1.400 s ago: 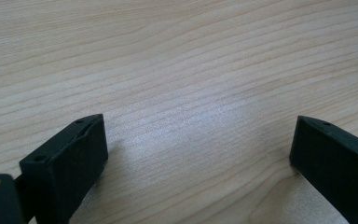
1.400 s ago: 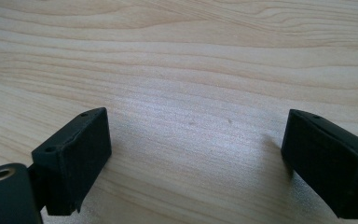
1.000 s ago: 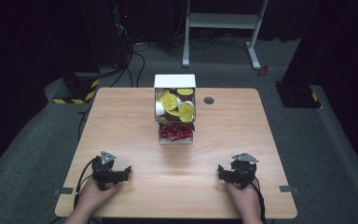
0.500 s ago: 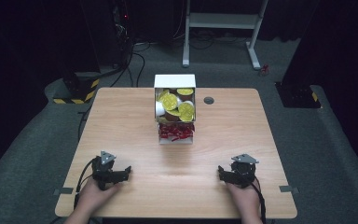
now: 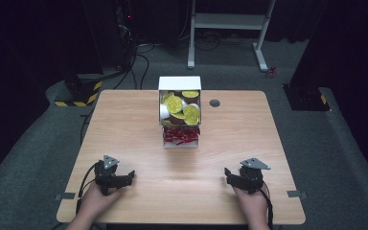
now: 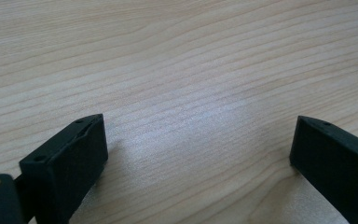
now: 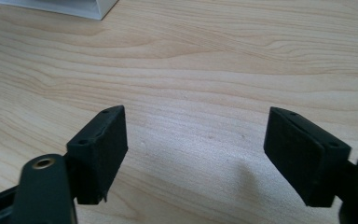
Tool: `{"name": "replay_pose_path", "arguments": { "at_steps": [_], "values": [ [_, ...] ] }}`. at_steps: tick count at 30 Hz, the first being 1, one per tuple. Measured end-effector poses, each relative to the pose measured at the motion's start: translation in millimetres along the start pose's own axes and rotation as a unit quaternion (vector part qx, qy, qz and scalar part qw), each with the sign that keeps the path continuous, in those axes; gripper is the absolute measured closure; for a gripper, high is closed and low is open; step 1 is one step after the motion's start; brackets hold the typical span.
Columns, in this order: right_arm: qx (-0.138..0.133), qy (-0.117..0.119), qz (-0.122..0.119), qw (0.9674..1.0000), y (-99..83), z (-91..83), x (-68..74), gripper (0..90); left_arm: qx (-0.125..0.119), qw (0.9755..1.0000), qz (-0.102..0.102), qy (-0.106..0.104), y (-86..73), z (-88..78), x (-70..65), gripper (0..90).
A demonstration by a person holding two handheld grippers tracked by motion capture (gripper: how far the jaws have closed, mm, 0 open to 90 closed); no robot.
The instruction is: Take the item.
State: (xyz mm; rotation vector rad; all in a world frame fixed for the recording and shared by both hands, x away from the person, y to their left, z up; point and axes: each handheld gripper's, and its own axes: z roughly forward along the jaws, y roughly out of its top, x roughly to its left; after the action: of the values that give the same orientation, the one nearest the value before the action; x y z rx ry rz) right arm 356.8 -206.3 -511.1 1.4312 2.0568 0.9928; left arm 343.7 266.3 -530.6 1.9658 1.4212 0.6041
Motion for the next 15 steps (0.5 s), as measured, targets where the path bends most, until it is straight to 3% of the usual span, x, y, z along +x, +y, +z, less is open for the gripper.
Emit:
{"name": "replay_pose_path", "arguments": {
  "at_steps": [6, 15],
  "values": [
    [-0.008, 0.005, -0.005, 0.9999, 2.8, -2.2, 6.8, 29.2, 0.002, 1.0000, 0.003, 0.000, 0.1, -0.3, 0.4, 4.4],
    [-0.014, 0.007, -0.010, 0.9998, 6.9, 0.6, 18.4, 29.3, 0.003, 1.0000, 0.000, -0.001, -0.1, -0.3, -0.1, 4.4]
  ]
}}
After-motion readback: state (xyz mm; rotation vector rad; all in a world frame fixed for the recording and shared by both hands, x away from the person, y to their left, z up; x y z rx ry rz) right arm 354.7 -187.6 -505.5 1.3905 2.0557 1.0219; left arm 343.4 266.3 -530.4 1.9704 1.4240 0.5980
